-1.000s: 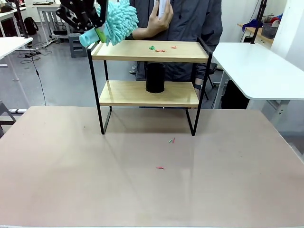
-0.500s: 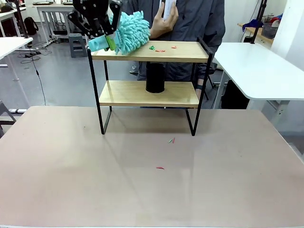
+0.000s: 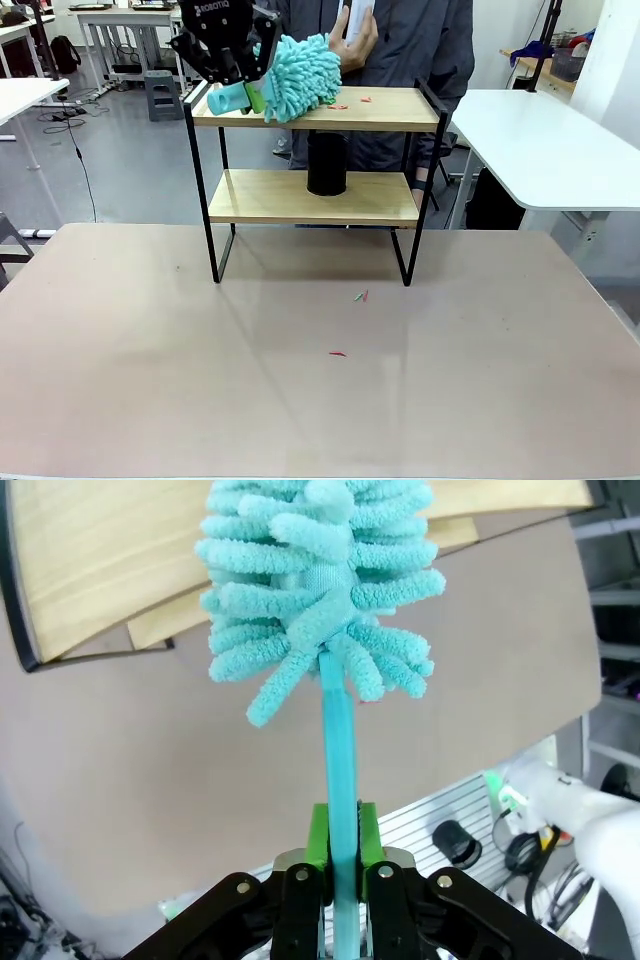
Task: Clean the shelf.
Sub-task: Clean the remaining tier of the Shelf with the Duster once objects are removed.
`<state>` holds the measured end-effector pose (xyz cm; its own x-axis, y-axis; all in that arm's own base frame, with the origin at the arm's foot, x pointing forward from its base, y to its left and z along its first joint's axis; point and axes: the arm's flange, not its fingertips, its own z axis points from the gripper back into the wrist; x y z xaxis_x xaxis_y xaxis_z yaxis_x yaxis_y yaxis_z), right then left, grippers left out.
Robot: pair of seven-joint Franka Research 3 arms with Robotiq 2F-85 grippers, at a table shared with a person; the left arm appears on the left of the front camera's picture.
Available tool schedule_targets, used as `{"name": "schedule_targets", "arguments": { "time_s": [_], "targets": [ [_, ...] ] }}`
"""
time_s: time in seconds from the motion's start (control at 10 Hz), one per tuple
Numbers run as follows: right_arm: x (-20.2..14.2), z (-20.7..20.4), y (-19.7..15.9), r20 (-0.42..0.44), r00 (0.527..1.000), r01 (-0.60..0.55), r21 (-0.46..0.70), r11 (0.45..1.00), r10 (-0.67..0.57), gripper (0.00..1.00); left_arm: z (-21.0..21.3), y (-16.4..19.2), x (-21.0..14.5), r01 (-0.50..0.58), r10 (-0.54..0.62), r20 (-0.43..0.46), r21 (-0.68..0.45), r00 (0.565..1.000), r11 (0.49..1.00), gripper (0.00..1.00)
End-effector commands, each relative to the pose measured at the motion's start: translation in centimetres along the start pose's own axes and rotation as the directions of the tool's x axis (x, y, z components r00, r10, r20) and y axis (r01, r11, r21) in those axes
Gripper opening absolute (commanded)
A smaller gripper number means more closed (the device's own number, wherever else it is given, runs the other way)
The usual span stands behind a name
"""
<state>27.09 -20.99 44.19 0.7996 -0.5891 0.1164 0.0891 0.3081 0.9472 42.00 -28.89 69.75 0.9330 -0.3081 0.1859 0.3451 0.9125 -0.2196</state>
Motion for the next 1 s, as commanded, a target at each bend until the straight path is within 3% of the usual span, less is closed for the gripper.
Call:
{"name": "schedule_targets", "arguments": {
  "time_s": [0.0,0.4,0.6,0.7,0.8,0.9],
  "targets": [
    [-0.1,-0.3,0.0,0.013,1.0,-0.021,0.028,0.999,0.021,1.0,0.4,0.1,-0.2,0.124,-0.126,-0.036,-0.047,0.991,0.991,0.13],
    [-0.1,-0.3,0.0,0.013,1.0,-0.021,0.028,0.999,0.021,1.0,0.8,0.7,-0.8,0.281,-0.288,-0.082,-0.094,0.954,0.955,0.13],
    [-0.1,-0.3,0.0,0.013,1.0,-0.021,0.028,0.999,0.021,1.0,1.5,1.3,-1.2,0.395,-0.421,-0.104,-0.203,0.901,0.896,0.13],
    [-0.1,-0.3,0.0,0.013,1.0,-0.021,0.028,0.999,0.021,1.0,2.0,2.0,-1.7,0.473,-0.514,-0.118,-0.262,0.85,0.841,0.13],
    [-0.1,-0.3,0.0,0.013,1.0,-0.021,0.028,0.999,0.021,1.0,2.8,3.3,-2.9,0.595,-0.671,-0.128,-0.365,0.73,0.717,0.13],
    [-0.1,-0.3,0.0,0.013,1.0,-0.021,0.028,0.999,0.021,1.0,3.3,4.2,-3.5,0.64,-0.733,-0.104,-0.416,0.673,0.646,0.13]
  ]
}}
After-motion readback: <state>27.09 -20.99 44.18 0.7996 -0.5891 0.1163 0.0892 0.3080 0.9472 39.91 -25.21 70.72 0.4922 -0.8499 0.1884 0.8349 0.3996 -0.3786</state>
